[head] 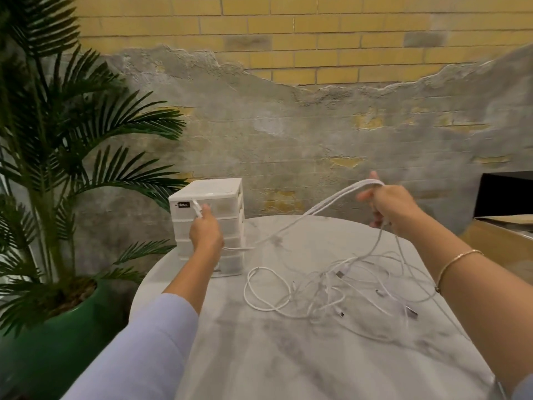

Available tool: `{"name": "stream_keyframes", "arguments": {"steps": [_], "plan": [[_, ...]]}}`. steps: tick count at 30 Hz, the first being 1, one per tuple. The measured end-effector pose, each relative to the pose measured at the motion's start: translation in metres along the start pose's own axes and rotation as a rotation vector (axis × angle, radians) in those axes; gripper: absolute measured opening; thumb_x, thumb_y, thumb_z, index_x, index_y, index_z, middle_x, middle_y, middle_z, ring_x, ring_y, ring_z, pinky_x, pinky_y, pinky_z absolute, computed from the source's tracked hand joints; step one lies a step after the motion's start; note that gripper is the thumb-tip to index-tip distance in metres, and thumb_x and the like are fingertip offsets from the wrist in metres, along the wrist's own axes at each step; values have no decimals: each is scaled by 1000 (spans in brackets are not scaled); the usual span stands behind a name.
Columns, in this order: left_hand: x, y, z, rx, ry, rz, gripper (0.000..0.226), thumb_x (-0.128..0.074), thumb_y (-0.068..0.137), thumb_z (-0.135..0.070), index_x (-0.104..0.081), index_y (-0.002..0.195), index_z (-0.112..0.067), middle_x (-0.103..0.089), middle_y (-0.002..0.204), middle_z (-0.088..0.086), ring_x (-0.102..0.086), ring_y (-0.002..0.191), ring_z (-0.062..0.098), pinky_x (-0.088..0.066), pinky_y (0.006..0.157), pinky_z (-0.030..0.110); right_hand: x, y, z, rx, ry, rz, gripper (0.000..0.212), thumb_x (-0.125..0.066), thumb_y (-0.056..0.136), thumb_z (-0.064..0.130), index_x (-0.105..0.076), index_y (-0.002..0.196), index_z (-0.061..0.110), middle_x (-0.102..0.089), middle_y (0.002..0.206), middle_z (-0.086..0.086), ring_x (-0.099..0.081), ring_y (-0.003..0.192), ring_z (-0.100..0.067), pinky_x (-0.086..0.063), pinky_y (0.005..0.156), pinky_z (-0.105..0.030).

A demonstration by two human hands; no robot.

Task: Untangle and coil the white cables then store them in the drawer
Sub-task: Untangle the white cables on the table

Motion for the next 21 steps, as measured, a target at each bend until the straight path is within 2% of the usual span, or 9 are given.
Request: {"name": "stream_keyframes", "arguments": {"steps": [2, 4, 7, 10, 11, 13, 16, 18, 21], "plan": [[-27, -16, -2, -49, 27, 141, 55, -29, 99, -49, -59, 88, -4, -40, 62, 3, -35, 50, 16, -28, 47, 25, -9, -4, 5, -64, 258, 33, 53, -36, 99, 44, -64, 71, 9, -38, 59, -5, -36, 50, -17, -46, 47, -31], [-60, -42, -2, -104, 79, 343, 45, -37, 98, -47, -49, 70, -14, -36, 57, 0, -31, 47, 14, -25, 45, 23, -12, -5, 15, -52, 368, 43, 56, -32, 100, 45, -63, 72, 8, -40, 53, -5, -38, 44, -16, -48, 45, -29], [-107, -93, 2, -244, 280, 667, 38, -62, 85, -47, -56, 89, -10, -48, 66, -2, -42, 53, 9, -35, 48, 20, -25, -7, 35, 15, 467, 173, 70, -19, 95, 59, -63, 86, 6, -33, 34, 4, -34, 29, -10, -45, 49, -30], [-141, -128, 22, -370, 583, 849, 59, -74, 72, -51, -62, 109, -7, -64, 105, 5, -61, 92, 16, -49, 76, 25, -36, -15, 55, 79, 537, 300, 74, -11, 94, 62, -61, 87, 8, -23, 34, 6, -24, 30, -10, -43, 48, -25], [-148, -133, 29, -415, 681, 855, 51, -73, 75, -48, -64, 103, -6, -65, 109, 8, -61, 100, 20, -47, 80, 26, -37, -18, 62, 104, 545, 326, 74, -11, 94, 62, -61, 86, 8, -23, 35, 5, -23, 32, -11, -41, 46, -23], [-155, -133, 37, -456, 787, 785, 34, -67, 83, -36, -67, 95, -4, -68, 104, 15, -63, 99, 26, -45, 73, 28, -32, -24, 72, 171, 521, 350, 75, -14, 93, 63, -63, 83, 8, -24, 35, 5, -22, 31, -10, -32, 40, -18], [-147, -112, 33, -455, 861, 604, 26, -57, 89, -23, -66, 101, -3, -67, 103, 17, -63, 97, 31, -48, 74, 32, -5, -19, 71, 309, 227, 246, 74, -21, 93, 62, -66, 69, 9, -35, 35, 4, -33, 33, -12, -29, 39, -18], [-134, -93, 21, -457, 914, 506, 21, -53, 90, -18, -64, 103, -6, -66, 104, 14, -62, 97, 30, -47, 73, 30, 19, -18, 72, 429, -64, 101, 75, -22, 95, 58, -66, 63, 6, -50, 49, -3, -48, 52, -23, -38, 53, -27], [-109, -61, 8, -408, 941, 385, 19, -53, 90, -13, -62, 104, -6, -64, 106, 12, -62, 97, 29, -44, 71, 29, 47, -19, 78, 570, -459, -108, 68, -27, 100, 45, -71, 68, 4, -58, 74, -11, -52, 82, -26, -37, 82, -33]]}}
Point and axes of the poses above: each hand's wrist, its own y-axis towards the middle knuckle, its own x-axis out of the back of the hand, z = x × y, the point moved 8 cm from there along y, towards the middle knuckle
